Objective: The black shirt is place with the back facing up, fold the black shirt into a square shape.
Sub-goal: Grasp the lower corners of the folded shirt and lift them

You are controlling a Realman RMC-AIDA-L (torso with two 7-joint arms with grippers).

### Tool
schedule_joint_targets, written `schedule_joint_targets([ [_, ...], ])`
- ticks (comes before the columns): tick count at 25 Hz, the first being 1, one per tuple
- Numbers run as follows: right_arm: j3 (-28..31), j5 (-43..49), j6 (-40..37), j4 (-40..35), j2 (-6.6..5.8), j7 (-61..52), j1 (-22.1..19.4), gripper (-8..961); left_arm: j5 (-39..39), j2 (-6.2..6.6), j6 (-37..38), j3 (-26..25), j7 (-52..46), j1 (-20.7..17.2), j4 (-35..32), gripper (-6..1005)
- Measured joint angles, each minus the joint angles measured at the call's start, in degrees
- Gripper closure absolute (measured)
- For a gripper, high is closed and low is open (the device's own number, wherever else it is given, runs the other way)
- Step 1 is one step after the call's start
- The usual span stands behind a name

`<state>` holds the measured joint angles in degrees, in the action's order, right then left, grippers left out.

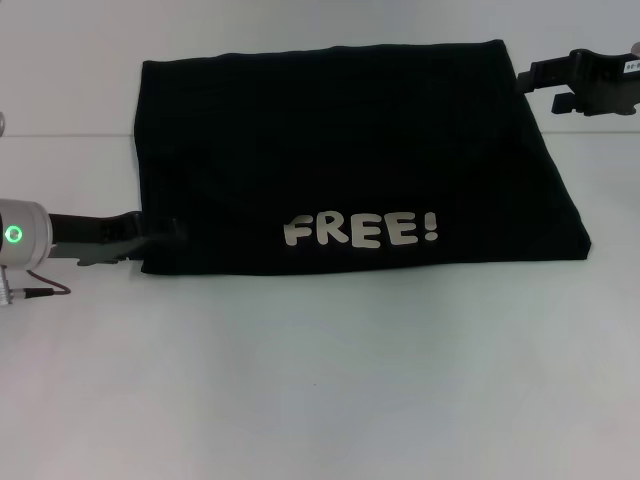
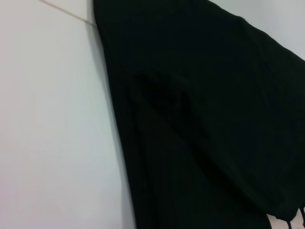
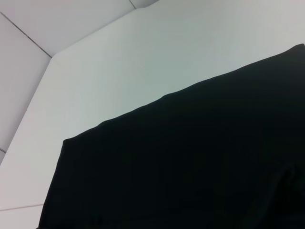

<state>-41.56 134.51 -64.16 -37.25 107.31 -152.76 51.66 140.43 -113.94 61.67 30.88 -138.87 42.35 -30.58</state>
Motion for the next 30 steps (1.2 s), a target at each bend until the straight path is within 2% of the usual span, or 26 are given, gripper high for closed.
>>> schedule_joint_targets([
  [7, 0.1, -0.2, 0.5, 0.0, 0.0, 0.1, -0.4, 244, 0.0, -0.16, 0.2, 1.2, -0.5, 0.7, 0.9, 218],
  [12, 0.1, -0.2, 0.5, 0.0, -0.04, 0.1, -0.5, 245, -0.1, -0.29, -0.2, 1.5, -0.5, 1.0, 1.2, 322],
  [17, 0.8, -0.2, 0.5, 0.0, -0.07, 0.2, -0.5, 246, 0.0, -0.74, -1.7, 2.2, -0.5, 1.3, 1.3, 347],
  [30, 1.5, -0.3, 0.5, -0.1, -0.18, 0.3, -0.7, 248, 0.7, -0.87, -3.3, 2.9, -1.4, 1.1, 1.7, 428],
])
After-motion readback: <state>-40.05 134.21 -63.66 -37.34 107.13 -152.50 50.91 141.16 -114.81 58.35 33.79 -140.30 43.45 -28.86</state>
